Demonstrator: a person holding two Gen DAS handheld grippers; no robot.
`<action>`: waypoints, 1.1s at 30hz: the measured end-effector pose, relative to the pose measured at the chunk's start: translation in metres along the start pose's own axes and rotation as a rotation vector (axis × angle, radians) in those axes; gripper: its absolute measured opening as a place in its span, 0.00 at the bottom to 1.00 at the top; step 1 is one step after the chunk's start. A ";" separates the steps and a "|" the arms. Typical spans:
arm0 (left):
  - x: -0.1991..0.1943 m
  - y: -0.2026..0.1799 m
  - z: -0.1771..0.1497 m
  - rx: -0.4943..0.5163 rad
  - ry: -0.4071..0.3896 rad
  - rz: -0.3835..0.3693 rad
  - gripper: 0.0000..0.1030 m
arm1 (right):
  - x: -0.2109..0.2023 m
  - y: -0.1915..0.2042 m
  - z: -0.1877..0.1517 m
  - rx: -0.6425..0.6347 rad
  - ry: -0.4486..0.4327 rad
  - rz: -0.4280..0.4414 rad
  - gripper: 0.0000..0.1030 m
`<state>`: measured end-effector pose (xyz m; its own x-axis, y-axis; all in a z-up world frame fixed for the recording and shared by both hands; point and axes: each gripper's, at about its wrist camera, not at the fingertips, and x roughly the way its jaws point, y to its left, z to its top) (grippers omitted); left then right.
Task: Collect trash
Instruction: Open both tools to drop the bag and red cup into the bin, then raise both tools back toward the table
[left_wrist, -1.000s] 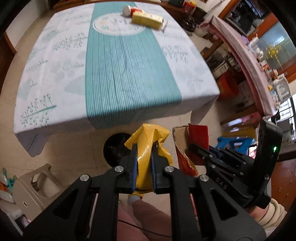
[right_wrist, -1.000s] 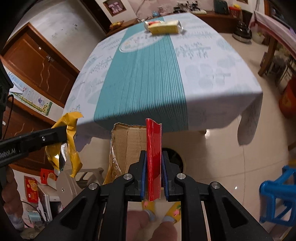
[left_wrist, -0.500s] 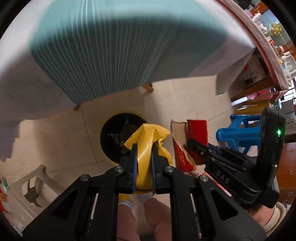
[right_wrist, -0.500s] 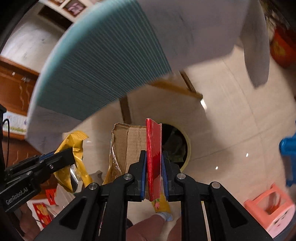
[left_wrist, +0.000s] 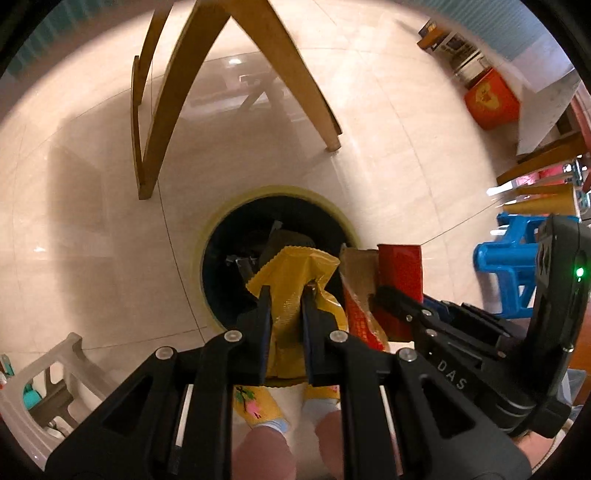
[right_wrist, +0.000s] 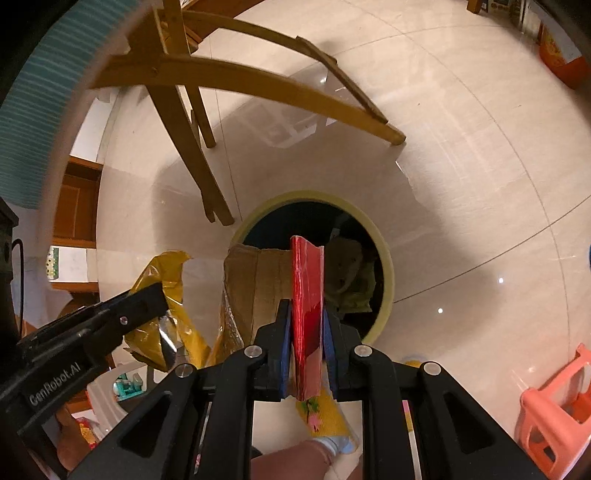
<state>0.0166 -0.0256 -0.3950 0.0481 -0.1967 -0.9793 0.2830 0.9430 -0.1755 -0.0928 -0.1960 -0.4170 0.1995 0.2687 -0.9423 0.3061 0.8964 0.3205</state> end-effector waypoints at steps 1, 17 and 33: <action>0.004 0.002 0.000 0.000 0.001 -0.003 0.10 | 0.005 0.003 -0.001 -0.006 0.001 0.000 0.16; 0.005 0.009 0.001 0.003 -0.065 0.036 0.79 | 0.017 -0.007 0.017 -0.014 -0.027 0.037 0.58; -0.134 -0.013 -0.018 -0.049 -0.111 0.040 0.79 | -0.092 0.027 0.007 -0.035 -0.067 0.049 0.58</action>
<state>-0.0104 -0.0068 -0.2633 0.1650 -0.1846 -0.9689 0.2320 0.9620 -0.1438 -0.0959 -0.1991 -0.3214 0.2760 0.2895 -0.9165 0.2622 0.8947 0.3616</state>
